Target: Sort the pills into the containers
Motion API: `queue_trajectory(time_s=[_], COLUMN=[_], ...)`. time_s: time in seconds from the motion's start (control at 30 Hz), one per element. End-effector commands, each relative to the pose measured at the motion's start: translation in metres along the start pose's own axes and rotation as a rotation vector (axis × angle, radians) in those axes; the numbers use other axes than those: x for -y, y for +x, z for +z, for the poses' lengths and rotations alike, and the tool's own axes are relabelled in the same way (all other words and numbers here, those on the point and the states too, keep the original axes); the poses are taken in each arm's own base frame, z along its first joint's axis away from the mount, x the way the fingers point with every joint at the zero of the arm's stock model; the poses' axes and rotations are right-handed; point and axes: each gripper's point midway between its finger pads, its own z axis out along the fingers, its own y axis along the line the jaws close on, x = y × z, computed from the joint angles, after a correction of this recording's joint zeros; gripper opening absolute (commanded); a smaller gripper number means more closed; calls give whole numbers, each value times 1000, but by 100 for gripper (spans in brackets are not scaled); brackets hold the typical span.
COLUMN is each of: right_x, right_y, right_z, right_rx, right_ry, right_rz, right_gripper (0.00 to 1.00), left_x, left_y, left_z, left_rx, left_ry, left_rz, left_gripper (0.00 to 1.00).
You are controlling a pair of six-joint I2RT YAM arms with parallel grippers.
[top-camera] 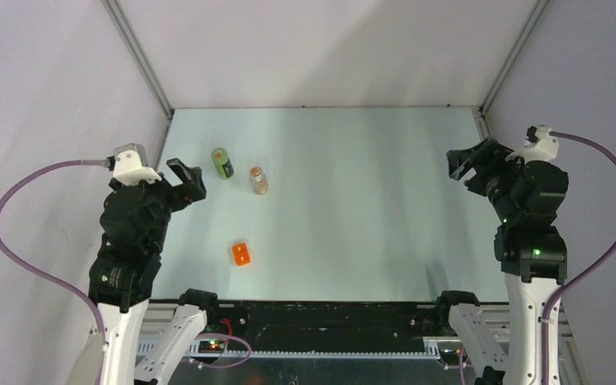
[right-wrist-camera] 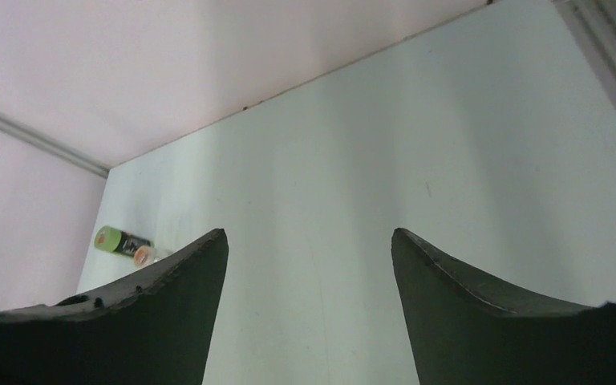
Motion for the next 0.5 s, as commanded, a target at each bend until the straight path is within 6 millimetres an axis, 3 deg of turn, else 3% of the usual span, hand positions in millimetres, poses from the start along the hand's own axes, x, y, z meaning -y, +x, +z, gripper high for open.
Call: queue_trajectory(time_s=[0.0, 0.27, 0.4, 0.43, 0.47], right_x=[-17, -69, -103, -114, -125], right_y=[17, 80, 126, 148, 154], right_z=[12, 25, 30, 30, 31], right_rx=[-70, -197, -285, -329, -327], right_ry=[-112, -235, -290, -308, -320], right_rz=[-5, -117, -122, -145, -139], right_gripper=[80, 93, 94, 94, 93], left_x=[-8, 3, 1, 2, 2], left_y=[4, 18, 18, 18, 19], left_z=[4, 6, 5, 4, 4], left_rx=[29, 4, -15, -17, -19], left_ry=[-34, 42, 27, 28, 31], left_rz=[-11, -8, -9, -11, -15], left_gripper=[100, 99, 99, 100, 99])
